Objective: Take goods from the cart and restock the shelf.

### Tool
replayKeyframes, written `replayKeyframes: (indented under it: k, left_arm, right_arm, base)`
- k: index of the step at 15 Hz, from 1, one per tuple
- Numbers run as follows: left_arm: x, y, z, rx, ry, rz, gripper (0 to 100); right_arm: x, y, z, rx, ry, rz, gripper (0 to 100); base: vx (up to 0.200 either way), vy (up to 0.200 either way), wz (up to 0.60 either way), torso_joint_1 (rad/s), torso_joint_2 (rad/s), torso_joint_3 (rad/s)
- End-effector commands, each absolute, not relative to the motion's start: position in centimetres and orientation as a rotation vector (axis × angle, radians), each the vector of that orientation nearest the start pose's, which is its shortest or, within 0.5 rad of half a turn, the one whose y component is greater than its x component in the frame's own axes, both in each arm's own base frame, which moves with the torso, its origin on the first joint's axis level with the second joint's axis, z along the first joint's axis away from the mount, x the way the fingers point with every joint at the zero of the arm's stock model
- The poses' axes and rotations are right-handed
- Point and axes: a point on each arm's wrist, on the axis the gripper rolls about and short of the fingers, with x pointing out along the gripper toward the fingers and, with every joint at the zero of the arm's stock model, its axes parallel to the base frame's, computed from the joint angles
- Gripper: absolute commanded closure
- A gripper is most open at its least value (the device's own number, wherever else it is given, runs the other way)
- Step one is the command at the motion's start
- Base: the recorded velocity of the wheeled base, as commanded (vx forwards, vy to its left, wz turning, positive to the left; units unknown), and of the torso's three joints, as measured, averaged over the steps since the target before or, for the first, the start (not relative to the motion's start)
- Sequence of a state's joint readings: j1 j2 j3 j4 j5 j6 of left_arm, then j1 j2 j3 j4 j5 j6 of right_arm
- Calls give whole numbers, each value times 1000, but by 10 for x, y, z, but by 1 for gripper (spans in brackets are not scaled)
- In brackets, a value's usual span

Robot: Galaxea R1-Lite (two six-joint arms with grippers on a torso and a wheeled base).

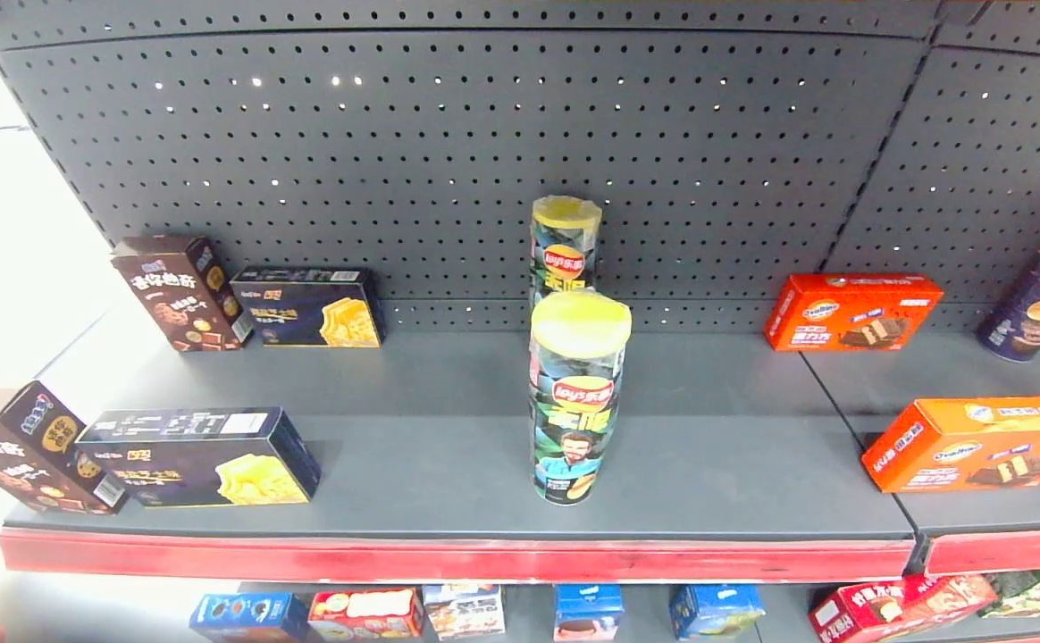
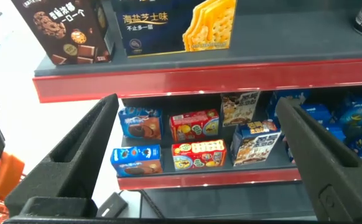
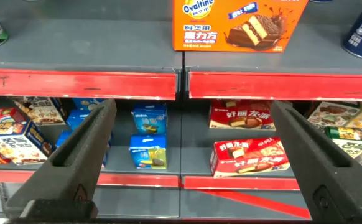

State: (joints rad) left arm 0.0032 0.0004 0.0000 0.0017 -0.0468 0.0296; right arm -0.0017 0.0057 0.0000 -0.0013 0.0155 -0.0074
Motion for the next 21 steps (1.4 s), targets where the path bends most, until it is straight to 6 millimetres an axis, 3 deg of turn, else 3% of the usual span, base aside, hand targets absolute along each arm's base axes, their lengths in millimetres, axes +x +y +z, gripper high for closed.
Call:
replayKeyframes:
  k: [1,21]
  left_arm:
    - [-23,-1,75,29,1,-43,0]
    - [-23,-1,75,31,1,-45,0]
  right_arm:
    - [-22,0,76,-8,6,14,0]
    - [-22,0,76,-8,6,14,0]
  base:
    - [0,0,0,0,0,0]
    - [0,0,0,0,0,0]
